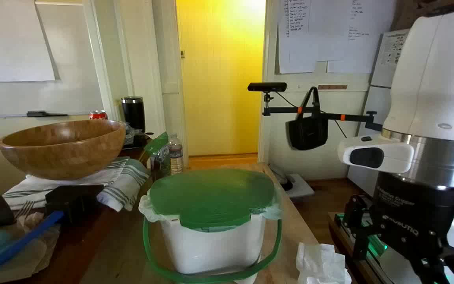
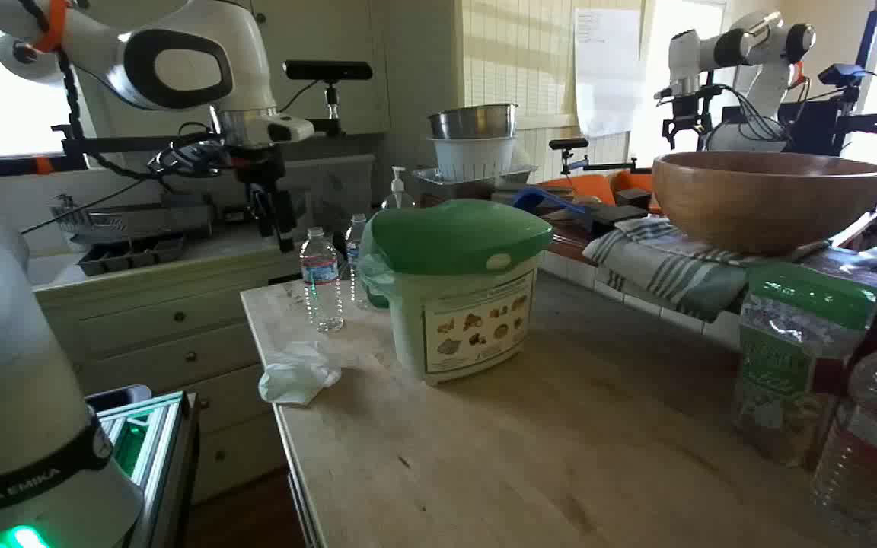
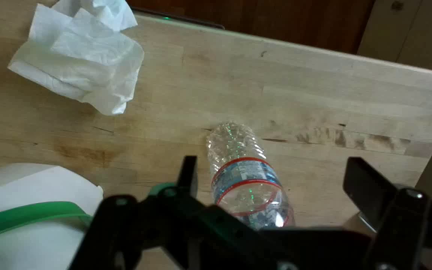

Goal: Slightly rotate the bin and push it to the right

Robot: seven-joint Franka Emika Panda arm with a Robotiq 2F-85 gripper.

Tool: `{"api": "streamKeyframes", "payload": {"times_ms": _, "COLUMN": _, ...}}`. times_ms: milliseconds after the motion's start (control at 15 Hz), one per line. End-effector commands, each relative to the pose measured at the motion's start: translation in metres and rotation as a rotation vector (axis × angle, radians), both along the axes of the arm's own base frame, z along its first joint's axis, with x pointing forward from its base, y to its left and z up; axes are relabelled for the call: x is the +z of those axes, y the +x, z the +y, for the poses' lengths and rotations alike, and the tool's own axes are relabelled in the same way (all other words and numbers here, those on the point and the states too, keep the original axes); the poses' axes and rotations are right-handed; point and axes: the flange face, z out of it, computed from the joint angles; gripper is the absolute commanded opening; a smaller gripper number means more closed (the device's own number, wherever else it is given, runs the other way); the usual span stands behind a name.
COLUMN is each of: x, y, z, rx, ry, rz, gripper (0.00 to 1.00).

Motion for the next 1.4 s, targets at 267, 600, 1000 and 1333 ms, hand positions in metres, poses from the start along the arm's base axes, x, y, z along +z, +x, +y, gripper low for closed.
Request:
{"api": "streamKeyframes", "payload": {"times_ms": 267, "x": -0.001, "y": 0.0, "z": 0.0, "rx": 0.0, "ry": -0.002, "rz": 0.004, "gripper": 1.0}}
{"api": "streamKeyframes", "payload": {"times_ms": 600, "x": -0.001, "y": 0.0, "z": 0.0, "rx": 0.0, "ry": -0.002, "rz": 0.004, "gripper": 1.0}}
{"api": "streamKeyframes", "payload": {"times_ms": 1000, "x": 0.007, "y": 0.002, "z": -0.004, "rx": -0.031, "ry": -0.003, "rz": -0.017, "gripper": 1.0}}
{"api": "streamKeyframes", "payload": {"times_ms": 1333, "x": 0.025, "y": 0.003, "z": -0.006, "rx": -0.047, "ry": 0.001, "rz": -0.071, "gripper": 1.0}}
